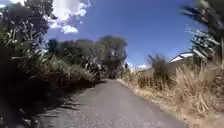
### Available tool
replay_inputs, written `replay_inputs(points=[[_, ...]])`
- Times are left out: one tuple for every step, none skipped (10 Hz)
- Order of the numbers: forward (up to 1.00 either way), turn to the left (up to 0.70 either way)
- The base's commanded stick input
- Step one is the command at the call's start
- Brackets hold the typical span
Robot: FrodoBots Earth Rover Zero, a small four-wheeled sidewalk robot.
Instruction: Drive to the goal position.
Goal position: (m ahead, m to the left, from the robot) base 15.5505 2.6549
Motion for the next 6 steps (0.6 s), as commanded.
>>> replay_inputs(points=[[0.85,0.00],[0.85,0.00],[0.85,0.00],[0.85,0.00],[0.85,0.00],[0.85,0.00]])
